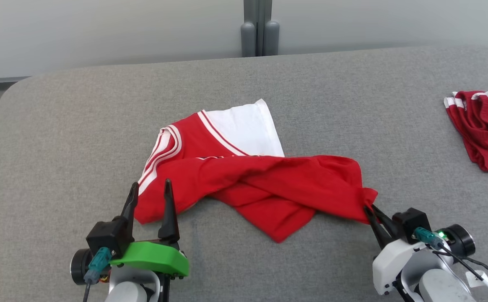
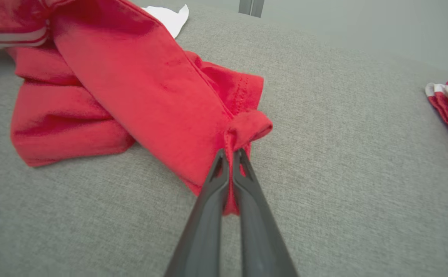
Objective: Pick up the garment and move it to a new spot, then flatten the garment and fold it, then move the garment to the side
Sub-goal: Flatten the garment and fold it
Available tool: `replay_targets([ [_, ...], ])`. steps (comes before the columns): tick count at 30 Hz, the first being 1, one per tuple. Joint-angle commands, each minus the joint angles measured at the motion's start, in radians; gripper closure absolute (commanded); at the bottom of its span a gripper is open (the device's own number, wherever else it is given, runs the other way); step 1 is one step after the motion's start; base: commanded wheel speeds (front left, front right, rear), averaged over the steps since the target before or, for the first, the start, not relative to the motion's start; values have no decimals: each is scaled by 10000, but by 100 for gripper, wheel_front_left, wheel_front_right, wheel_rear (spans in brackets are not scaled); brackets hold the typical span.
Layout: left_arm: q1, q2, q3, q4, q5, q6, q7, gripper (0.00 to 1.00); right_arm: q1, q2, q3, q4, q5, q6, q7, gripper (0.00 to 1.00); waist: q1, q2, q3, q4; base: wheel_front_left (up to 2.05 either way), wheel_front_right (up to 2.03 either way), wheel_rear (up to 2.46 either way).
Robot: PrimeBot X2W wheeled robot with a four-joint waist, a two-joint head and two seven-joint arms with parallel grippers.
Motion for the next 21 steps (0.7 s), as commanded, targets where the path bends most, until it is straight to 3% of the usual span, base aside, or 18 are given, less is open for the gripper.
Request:
replay_targets([
  [1,143,89,30,45,-13,-42,13,0,195,67,-259,-119,-251,-19,54,100,0,0,-5,32,0,0,0],
  [2,138,97,26,68,-24,-44,10,0,322,196,-425,-165,-378,-17,95,88,0,0,-6,50,0,0,0],
  [3,136,97,30,91,-37,-39,7,0,415,303,-559,-224,-433,-17,94,61,0,0,-10,66,0,0,0],
  [4,128,95,34,113,-52,-38,5,0,514,419,-765,-270,-512,-17,82,0,0,0,-14,87,0,0,0],
  [13,304,104,150,365,-207,18,-36,0,1292,1124,-1994,-747,-729,-17,-23,0,0,0,-282,177,0,0,0],
  [21,769,101,284,774,-444,28,-30,0,1638,1575,-3157,-2077,-727,-17,-327,0,0,0,-636,77,0,0,0],
])
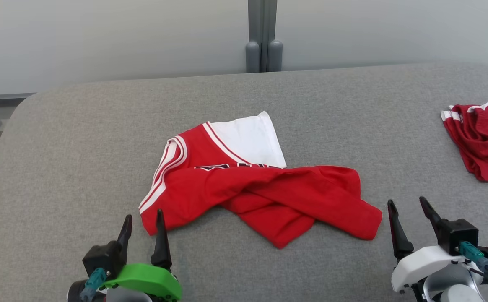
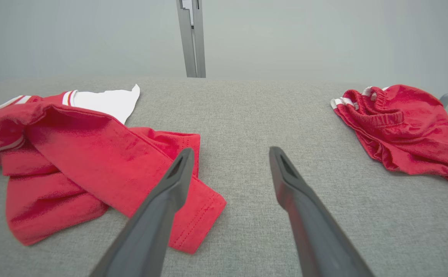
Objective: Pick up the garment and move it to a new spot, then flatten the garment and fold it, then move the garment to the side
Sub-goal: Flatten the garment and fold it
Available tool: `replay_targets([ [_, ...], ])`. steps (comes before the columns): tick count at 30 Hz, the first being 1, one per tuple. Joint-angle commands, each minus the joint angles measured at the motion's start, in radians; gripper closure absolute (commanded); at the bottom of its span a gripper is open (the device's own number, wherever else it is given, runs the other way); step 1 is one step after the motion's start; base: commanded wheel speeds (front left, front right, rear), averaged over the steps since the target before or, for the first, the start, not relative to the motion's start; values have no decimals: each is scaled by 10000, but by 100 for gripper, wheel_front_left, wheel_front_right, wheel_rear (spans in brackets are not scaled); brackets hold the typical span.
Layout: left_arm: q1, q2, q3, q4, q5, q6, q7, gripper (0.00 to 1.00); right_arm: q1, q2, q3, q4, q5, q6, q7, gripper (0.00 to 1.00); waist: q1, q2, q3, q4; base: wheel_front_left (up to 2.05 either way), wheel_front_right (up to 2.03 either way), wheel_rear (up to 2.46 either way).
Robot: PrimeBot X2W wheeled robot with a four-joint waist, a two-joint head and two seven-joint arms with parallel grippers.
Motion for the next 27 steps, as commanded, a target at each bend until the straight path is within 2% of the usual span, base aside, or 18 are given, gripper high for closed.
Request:
replay_targets([
  [1,199,60,4,172,-105,-19,78,0,67,67,-109,-245,-52,-15,-85,0,0,0,-62,-57,0,0,0],
  [12,-552,99,81,2244,-634,-293,774,0,-272,186,413,-1014,436,-15,7,0,0,0,476,-578,0,0,0],
  [16,-1085,249,33,3134,-491,-431,675,0,-441,190,575,-990,583,-15,-57,0,0,0,718,-813,0,0,0],
  [22,-1563,238,113,3385,-380,-756,74,0,-511,193,370,-950,560,-15,-187,0,0,0,834,-883,0,0,0],
  [23,-1642,258,82,3353,-257,-812,17,54,-523,195,337,-926,556,-15,-191,0,0,0,831,-867,0,0,0],
  [24,-1734,259,57,3266,-131,-856,-26,83,-536,195,307,-902,563,-15,-210,0,0,0,824,-850,0,0,0],
  [25,-1802,251,42,3165,-14,-900,-49,100,-547,195,282,-880,571,-15,-244,0,0,0,806,-829,0,0,0],
  [27,-1956,197,154,2687,244,-946,-93,100,-568,194,251,-846,658,-15,-291,0,0,0,759,-766,0,0,0],
])
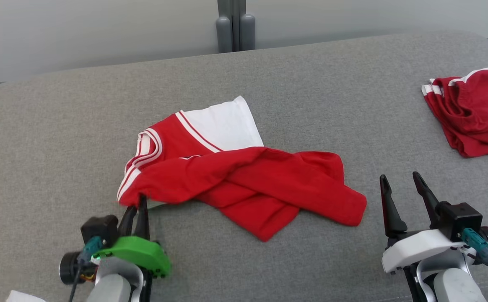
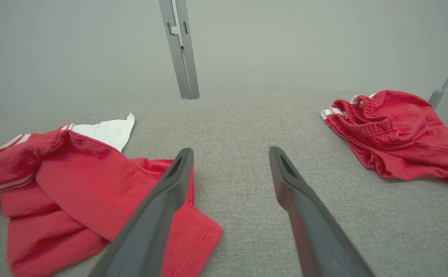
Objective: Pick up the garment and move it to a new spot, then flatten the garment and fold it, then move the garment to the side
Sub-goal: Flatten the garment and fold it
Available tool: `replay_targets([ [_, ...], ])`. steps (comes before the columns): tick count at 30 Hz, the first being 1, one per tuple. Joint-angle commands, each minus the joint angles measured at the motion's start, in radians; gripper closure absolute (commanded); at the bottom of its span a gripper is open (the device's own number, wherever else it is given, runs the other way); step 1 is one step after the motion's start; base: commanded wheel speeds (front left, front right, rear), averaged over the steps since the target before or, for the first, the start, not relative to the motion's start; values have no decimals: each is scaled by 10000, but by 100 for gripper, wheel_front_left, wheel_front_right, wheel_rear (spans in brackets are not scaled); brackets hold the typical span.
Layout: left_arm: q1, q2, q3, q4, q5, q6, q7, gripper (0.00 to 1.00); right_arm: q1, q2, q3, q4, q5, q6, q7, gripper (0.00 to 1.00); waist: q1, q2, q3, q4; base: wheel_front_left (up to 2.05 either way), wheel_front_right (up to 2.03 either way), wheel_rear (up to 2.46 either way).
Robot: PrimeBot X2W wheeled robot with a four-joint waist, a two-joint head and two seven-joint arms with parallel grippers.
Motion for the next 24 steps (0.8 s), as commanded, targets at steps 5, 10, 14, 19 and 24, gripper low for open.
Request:
replay_targets([
  [5,-104,-173,464,-1871,1007,-150,-70,100,-152,-14,41,135,112,-15,-122,0,0,0,-171,165,0,0,0],
  [10,-619,-271,277,-2313,1621,-446,-71,100,-191,-13,154,249,143,-15,-163,0,0,0,-282,117,0,0,0],
  [14,-1461,-372,-12,-1699,1849,-706,-72,100,-208,-14,387,326,190,-15,-153,0,0,0,-259,-182,0,0,0],
  [19,-2798,-465,-302,-211,1909,-882,-71,100,-396,-17,755,444,321,-15,-145,0,0,0,26,-896,0,0,0],
  [24,-3634,-562,-691,1104,1908,-1021,-61,100,-501,-14,1082,653,502,-15,-238,0,0,0,385,-1608,0,0,0],
])
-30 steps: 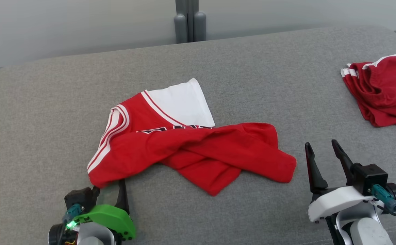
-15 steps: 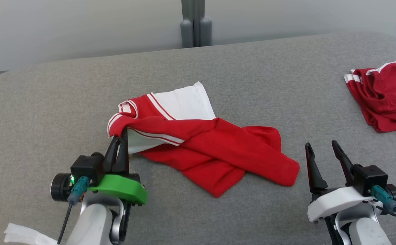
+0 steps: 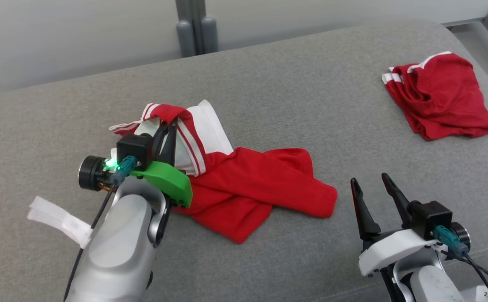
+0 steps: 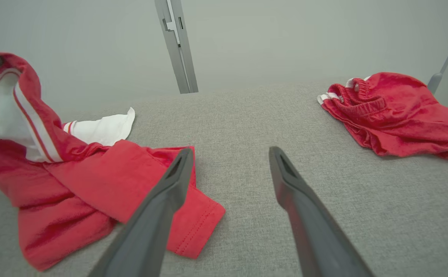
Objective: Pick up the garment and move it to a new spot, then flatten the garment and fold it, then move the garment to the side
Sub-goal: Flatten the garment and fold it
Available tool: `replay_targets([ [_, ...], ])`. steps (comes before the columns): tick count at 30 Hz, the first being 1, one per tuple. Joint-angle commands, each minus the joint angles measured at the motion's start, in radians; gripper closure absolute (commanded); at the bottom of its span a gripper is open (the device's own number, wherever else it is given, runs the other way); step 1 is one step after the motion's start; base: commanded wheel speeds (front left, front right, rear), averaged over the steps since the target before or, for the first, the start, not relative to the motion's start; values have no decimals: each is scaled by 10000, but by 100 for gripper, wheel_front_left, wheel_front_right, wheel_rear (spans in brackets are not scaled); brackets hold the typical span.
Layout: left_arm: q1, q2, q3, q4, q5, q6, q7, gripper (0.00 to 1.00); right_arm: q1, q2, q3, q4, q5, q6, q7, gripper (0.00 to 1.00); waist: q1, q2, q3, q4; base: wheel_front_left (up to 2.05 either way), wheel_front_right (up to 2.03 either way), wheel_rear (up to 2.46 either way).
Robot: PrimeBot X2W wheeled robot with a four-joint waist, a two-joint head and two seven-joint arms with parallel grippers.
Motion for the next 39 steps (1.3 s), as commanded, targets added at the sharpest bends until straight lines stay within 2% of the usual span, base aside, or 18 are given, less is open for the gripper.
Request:
replay_targets([
  [1,-228,-17,-114,242,-101,-81,-2,100,-121,-17,42,73,89,-15,-90,0,0,-1,440,-646,0,0,0],
  [4,-344,-44,-465,774,-217,-133,-4,100,-157,-12,178,223,162,-15,-166,0,0,-1,549,-849,0,0,0],
  [5,-323,-46,-647,926,-369,-182,-2,87,-174,-12,215,276,194,-15,-187,0,0,-1,563,-887,0,0,0],
  [6,-285,-51,-879,1043,-473,-178,-4,60,-181,-14,242,326,219,-15,-211,0,0,-1,571,-912,0,0,0],
  [7,-263,-53,-1062,1116,-612,-157,-4,3,-190,-14,251,368,220,-15,-228,0,0,-1,575,-915,0,0,0],
  [8,-260,-54,-1246,1148,-784,-66,-4,0,-206,-14,241,409,222,-15,-264,0,0,-1,577,-894,0,0,0],
  [12,-246,-45,-1714,995,-1128,97,-4,0,-249,-12,152,530,213,-15,-313,0,0,-1,512,-633,0,0,0],
  [16,2,-57,-1949,270,-1435,215,-4,0,-208,-15,62,643,153,-15,-371,0,0,-1,316,-168,0,0,0],
  [20,265,-47,-1785,-593,-1616,415,-4,0,-151,-14,12,682,138,-15,-394,0,0,-1,144,271,0,0,0],
  [23,318,-18,-1619,-536,-1524,679,-3,0,-191,-14,81,716,151,-15,-399,0,0,-1,90,422,0,0,0],
  [26,63,117,-1506,44,-1561,835,234,0,-311,-17,202,743,215,-15,-396,0,0,-1,128,389,0,0,0],
  [31,-480,115,-1376,956,-1925,699,897,0,-403,-18,343,804,290,-15,-415,0,0,-1,359,61,0,0,0],
  [37,-1149,164,-1203,1768,-2083,641,977,0,-458,-13,210,908,228,-15,-469,0,0,-1,609,-453,0,0,0],
  [38,-1244,191,-1201,1871,-2048,690,899,36,-472,-15,177,920,230,-15,-465,0,0,-1,632,-527,0,0,0],
  [39,-1295,197,-1194,1961,-2039,707,845,63,-469,-16,139,930,242,-15,-474,0,0,-1,639,-564,0,0,0],
])
